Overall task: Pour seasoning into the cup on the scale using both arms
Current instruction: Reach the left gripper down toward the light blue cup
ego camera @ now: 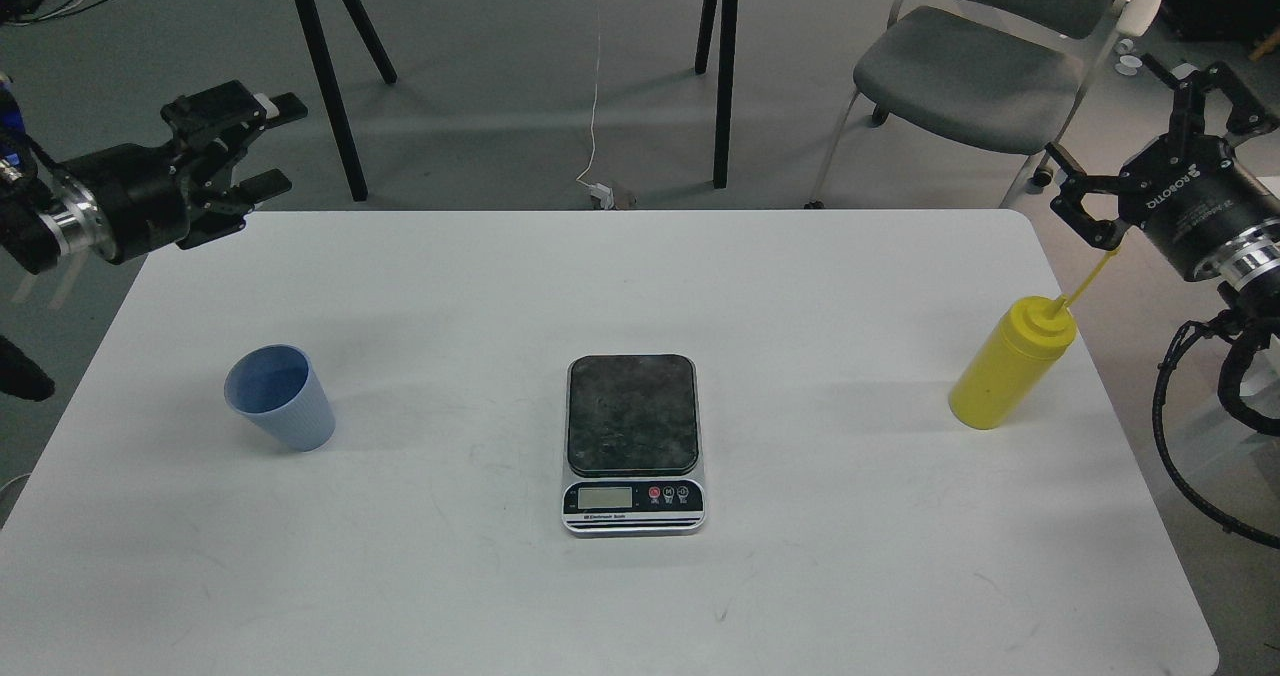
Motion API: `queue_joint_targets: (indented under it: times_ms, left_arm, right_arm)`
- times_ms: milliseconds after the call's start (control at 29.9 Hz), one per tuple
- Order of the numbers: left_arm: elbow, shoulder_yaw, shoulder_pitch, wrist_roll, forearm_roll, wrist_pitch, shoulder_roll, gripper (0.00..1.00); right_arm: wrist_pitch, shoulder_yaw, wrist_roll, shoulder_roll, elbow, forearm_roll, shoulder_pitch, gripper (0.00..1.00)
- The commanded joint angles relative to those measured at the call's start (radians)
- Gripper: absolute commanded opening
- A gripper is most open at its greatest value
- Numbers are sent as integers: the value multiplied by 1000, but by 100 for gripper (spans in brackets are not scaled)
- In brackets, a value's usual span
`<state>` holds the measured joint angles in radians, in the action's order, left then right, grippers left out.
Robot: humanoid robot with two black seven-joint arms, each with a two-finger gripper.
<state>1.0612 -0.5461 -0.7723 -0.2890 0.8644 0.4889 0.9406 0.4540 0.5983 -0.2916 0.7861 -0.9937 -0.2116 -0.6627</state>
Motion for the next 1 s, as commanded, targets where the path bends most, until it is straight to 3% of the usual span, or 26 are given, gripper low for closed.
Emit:
queue_joint_targets:
  times_ms: [0,201,502,635,769,970]
  left_arm:
    - [8,3,2,-19,102,0,29,100]
    - [13,3,4,-88,312,0,24,100]
    - [-6,38,18,-90,482,0,7,100]
    - [-115,100,16,-91,490,0,-26,100]
    - [-135,129,21,-119,492,-3,-19,100]
    - [-159,193,42,-128,535,-111,-13,99]
  right_arm:
    - [0,3,-1,5,-3,0,0,99]
    - [0,3,-3,10,-5,0,3,99]
    - [2,5,-6,10,-6,-2,6,99]
    - [2,5,-8,10,-13,-2,9,99]
    - [6,5,-8,10,-14,0,11,99]
    - [6,5,-8,9,-16,-2,12,99]
